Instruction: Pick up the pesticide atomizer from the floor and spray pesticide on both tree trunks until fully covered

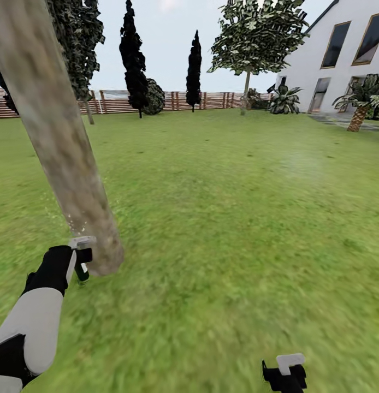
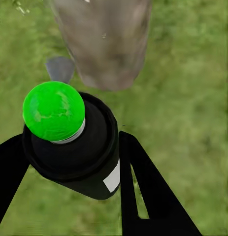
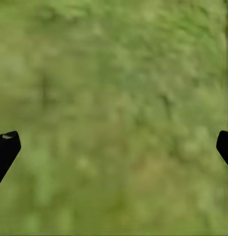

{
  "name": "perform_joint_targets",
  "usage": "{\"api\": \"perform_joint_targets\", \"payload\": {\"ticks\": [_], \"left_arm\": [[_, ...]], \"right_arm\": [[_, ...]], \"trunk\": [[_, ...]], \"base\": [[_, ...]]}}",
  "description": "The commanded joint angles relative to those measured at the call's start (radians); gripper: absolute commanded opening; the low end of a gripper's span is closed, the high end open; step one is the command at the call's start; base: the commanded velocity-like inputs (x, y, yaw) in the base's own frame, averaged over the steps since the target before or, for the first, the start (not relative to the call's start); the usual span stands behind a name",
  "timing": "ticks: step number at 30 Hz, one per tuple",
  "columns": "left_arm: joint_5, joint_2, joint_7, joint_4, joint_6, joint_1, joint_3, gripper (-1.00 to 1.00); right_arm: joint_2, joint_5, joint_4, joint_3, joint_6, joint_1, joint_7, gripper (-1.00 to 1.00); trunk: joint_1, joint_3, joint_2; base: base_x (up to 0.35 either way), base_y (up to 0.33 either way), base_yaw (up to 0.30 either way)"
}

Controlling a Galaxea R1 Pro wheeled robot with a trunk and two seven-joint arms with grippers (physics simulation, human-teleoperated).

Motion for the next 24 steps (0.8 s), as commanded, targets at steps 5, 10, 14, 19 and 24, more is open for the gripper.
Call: {"api": "perform_joint_targets", "payload": {"ticks": [5,10,14,19,24], "left_arm": [[-0.01,0.001,-0.009,-0.07,0.009,-0.016,0.006,-1.0],[-0.01,0.0,-0.008,-0.091,0.009,-0.023,0.005,-1.0],[-0.012,0.0,-0.006,-0.08,0.002,-0.006,0.004,-1.0],[-0.014,0.0,-0.004,-0.067,0.003,-0.003,0.004,-1.0],[-0.014,0.0,-0.004,-0.065,0.004,-0.005,0.004,-1.0]], "right_arm": [[0.0,0.011,0.002,-0.006,-0.003,-0.001,-0.006,1.0],[0.001,0.011,0.002,-0.006,-0.003,-0.002,-0.006,1.0],[0.002,0.011,0.003,-0.006,-0.003,-0.001,-0.006,1.0],[0.0,0.011,0.002,-0.006,-0.003,-0.002,-0.006,1.0],[0.001,0.011,0.003,-0.006,-0.004,-0.002,-0.006,1.0]], "trunk": [[0.0,-0.001,0.0],[0.0,-0.001,0.0],[0.0,-0.001,0.0],[0.0,-0.001,0.0],[0.0,-0.001,0.0]], "base": [[0.171,-0.244,0.001],[0.022,-0.031,0.164],[0.096,-0.066,0.195],[0.196,-0.208,0.009],[0.137,-0.246,0.0]]}}
